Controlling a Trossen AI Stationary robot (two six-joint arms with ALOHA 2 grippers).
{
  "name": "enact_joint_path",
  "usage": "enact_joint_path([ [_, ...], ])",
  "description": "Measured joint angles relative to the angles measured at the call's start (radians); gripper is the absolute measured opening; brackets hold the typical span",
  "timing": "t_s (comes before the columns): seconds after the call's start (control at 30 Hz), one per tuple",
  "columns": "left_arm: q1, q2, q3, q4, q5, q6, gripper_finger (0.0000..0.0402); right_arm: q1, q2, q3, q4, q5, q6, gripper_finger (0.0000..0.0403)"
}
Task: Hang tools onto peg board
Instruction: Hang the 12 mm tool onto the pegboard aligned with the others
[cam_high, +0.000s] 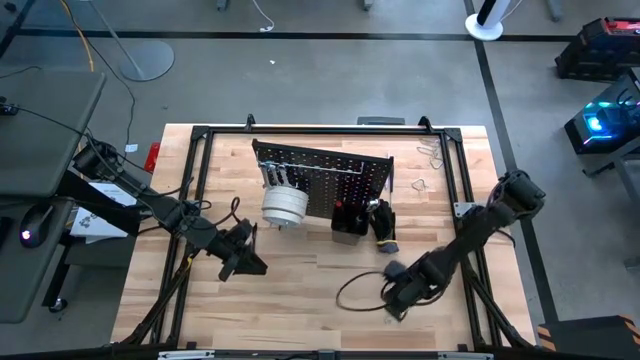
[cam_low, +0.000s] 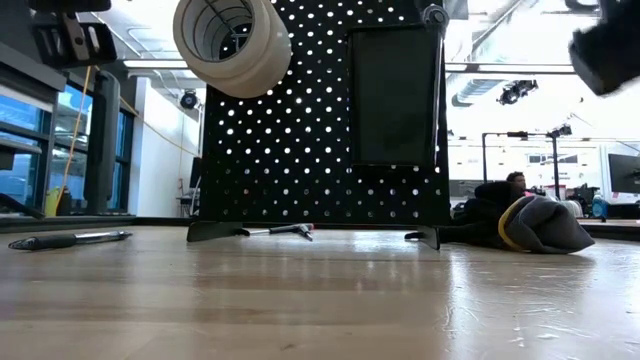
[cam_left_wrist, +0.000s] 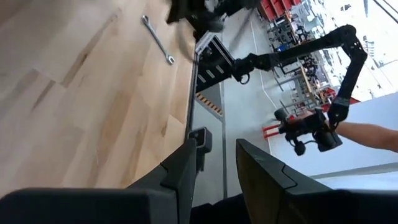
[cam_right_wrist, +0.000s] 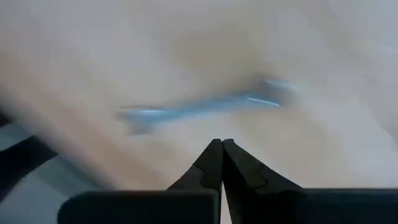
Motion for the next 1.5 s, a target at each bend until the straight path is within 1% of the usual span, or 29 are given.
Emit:
enact_joint_path([
  [0.07, 0.001, 0.000, 0.000, 0.000, -0.012, 0.008, 0.0106, 0.007, 0.003, -0.004, -0.110, 0.001, 0.059, 0.0000],
  [0.13, 0.003, 0.000, 0.000, 0.000, -0.030, 0.008, 0.0106, 0.008, 0.007, -0.016, -0.144, 0.000, 0.103, 0.0000],
  [0.43, 0.004, 0.000, 0.000, 0.001, -0.027, 0.000, 0.0106, 0.000, 0.056, -0.105, 0.000, -0.026, 0.227, 0.0000],
  [0.67, 0.003, 0.000, 0.000, 0.005, 0.074, -0.009, 0.0106, -0.022, 0.076, -0.104, 0.039, -0.010, 0.294, 0.0000],
  [0.8, -0.004, 0.012, 0.000, 0.010, 0.077, -0.009, 0.0106, -0.055, 0.079, -0.093, 0.078, 0.052, 0.311, 0.0000],
  [0.93, -0.018, 0.059, 0.000, 0.010, 0.078, -0.019, 0.0106, -0.085, 0.080, -0.092, 0.148, 0.127, 0.312, 0.0000],
  [1.03, -0.028, 0.117, 0.000, 0.017, 0.078, -0.028, 0.0106, -0.100, 0.082, -0.092, 0.217, 0.232, 0.317, 0.0000],
  [1.1, -0.034, 0.164, 0.000, 0.057, 0.078, -0.027, 0.0106, -0.118, 0.083, -0.092, 0.277, 0.292, 0.315, 0.0000],
  [1.2, -0.034, 0.243, 0.000, 0.139, 0.079, -0.027, 0.0106, -0.139, 0.083, -0.092, 0.366, 0.337, 0.309, 0.0000],
  [1.37, -0.020, 0.372, 0.000, 0.314, 0.081, -0.028, 0.0106, -0.151, 0.081, -0.091, 0.489, 0.351, 0.259, 0.0000],
  [1.43, -0.006, 0.425, 0.000, 0.401, 0.082, -0.026, 0.0106, -0.139, 0.063, -0.091, 0.504, 0.352, 0.226, 0.0000],
  [1.5, 0.017, 0.478, 0.001, 0.501, 0.105, -0.001, 0.0106, -0.109, 0.029, -0.091, 0.486, 0.368, 0.221, 0.0000],
])
